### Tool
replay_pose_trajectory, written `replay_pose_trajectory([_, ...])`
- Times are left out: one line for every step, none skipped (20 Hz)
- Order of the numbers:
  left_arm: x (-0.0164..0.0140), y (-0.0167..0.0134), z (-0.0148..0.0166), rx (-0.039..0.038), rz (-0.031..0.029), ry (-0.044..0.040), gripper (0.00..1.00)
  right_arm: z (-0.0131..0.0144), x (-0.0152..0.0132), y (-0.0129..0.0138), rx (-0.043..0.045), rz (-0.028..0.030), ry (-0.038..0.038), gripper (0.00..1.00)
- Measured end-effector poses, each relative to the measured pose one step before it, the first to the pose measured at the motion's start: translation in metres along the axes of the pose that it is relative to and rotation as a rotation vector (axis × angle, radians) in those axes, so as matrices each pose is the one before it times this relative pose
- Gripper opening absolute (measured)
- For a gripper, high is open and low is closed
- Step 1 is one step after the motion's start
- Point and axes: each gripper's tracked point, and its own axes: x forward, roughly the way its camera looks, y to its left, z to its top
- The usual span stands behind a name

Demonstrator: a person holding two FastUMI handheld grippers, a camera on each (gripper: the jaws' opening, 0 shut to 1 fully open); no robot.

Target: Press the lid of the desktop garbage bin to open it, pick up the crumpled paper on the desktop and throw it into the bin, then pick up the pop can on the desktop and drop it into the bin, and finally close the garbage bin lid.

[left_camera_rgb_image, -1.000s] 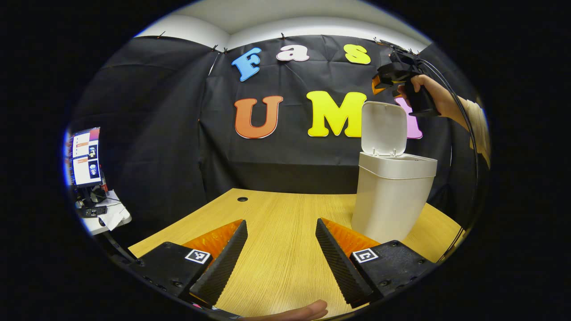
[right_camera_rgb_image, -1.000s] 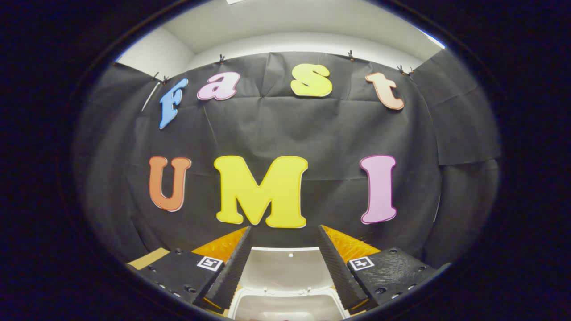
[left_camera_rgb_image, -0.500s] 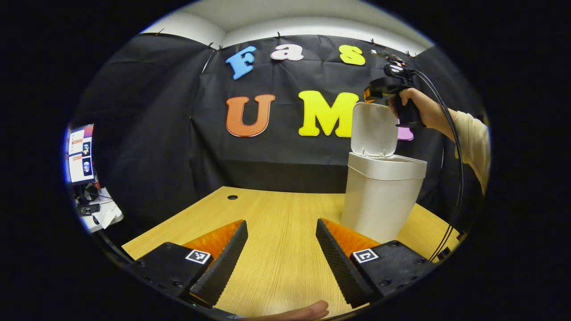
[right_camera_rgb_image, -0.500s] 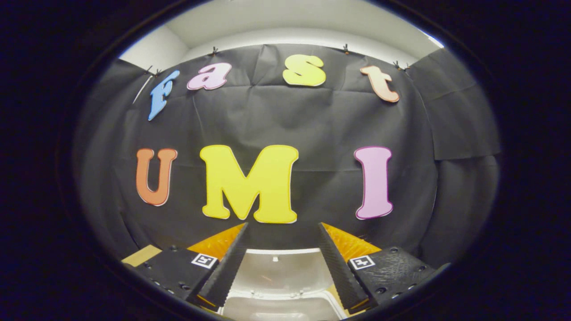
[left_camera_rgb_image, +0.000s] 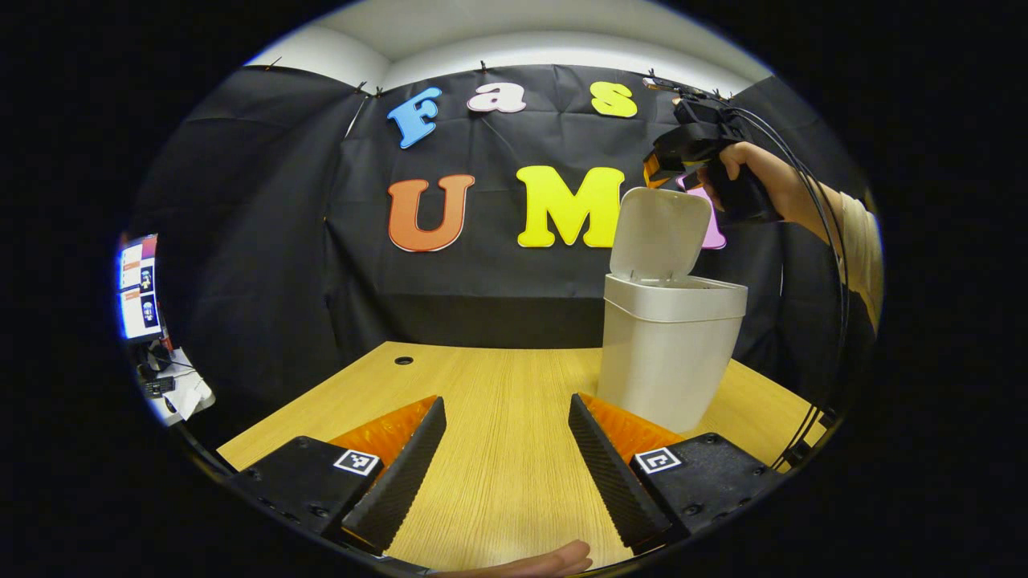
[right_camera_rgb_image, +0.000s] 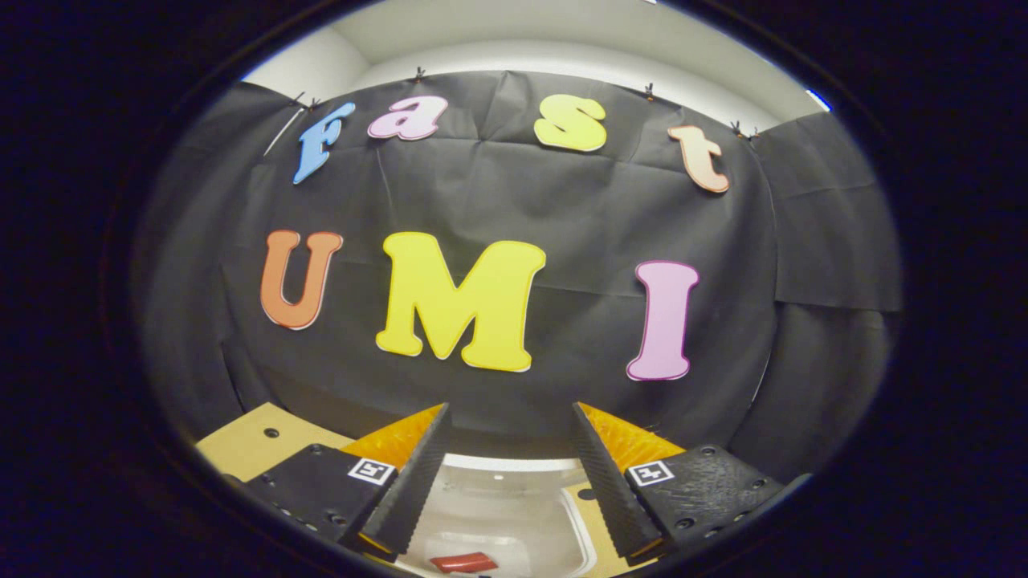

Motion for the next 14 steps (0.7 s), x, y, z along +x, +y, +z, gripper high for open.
replay_pose_trajectory([0.00010,0.00177,0.00076,-0.00266,0.00042,-0.00050,0.99,-0.00746,-0.00581,0.00133,0.00588,0.01199,0.02087,0.90])
replay_pose_trajectory([0.00095,0.00090,-0.00074,-0.00415,0.00175,0.00091,0.99,-0.00939,-0.00487,0.00303,0.00376,0.01424,0.02553,0.90])
replay_pose_trajectory([0.00069,0.00147,-0.00112,-0.00274,0.00261,0.00287,0.99,-0.01141,-0.00364,0.00207,-0.00153,0.00820,0.03688,0.92])
replay_pose_trajectory([0.00101,0.00067,-0.00078,-0.00196,0.00327,0.00340,0.99,-0.01419,-0.00291,0.00186,-0.00769,0.00630,0.04799,0.88])
replay_pose_trajectory([-0.00009,0.00005,-0.00034,-0.00776,-0.00021,0.00738,0.99,-0.01320,-0.00337,0.00273,-0.00539,0.01146,0.04931,0.88])
replay_pose_trajectory([-0.00135,-0.00068,-0.00064,-0.01665,-0.00474,0.00493,0.99,-0.01119,-0.00042,0.00355,0.00359,0.00940,0.04190,0.88])
replay_pose_trajectory([-0.00139,-0.00122,0.00228,-0.01651,-0.00416,-0.00332,0.99,-0.01218,-0.00063,-0.00070,0.01907,-0.00151,0.05004,0.88])
replay_pose_trajectory([-0.00174,-0.00411,0.00080,-0.00538,-0.01284,-0.00289,0.99,-0.01495,0.00282,0.00304,0.02773,0.01385,0.06098,0.89])
replay_pose_trajectory([-0.00144,-0.00470,0.00021,0.00445,-0.01342,-0.00300,0.99,-0.01435,0.00262,0.00207,0.02997,0.01115,0.06240,0.90])
replay_pose_trajectory([-0.00100,-0.00170,0.00051,0.01048,-0.00607,-0.00533,0.99,-0.01152,0.00338,-0.00115,0.02771,0.00101,0.05399,0.92])
replay_pose_trajectory([0.00028,0.00008,-0.00018,0.00837,-0.00271,-0.00140,0.99,-0.00612,0.00295,0.00125,0.01788,0.00650,0.03709,0.89])
replay_pose_trajectory([0.00079,-0.00107,-0.00112,0.00289,-0.00391,0.00305,0.99,-0.00481,0.00249,-0.00016,0.00220,-0.00068,0.02807,0.90])
replay_pose_trajectory([0.00102,-0.00130,-0.00045,-0.00392,-0.00703,0.00443,0.99,-0.00340,-0.00131,-0.00071,0.00044,0.00364,0.01641,0.90])
replay_pose_trajectory([0.00088,-0.00180,-0.00149,-0.00595,-0.00801,0.00748,0.99,-0.00220,0.00024,0.00087,-0.00325,0.00033,0.01371,0.94])
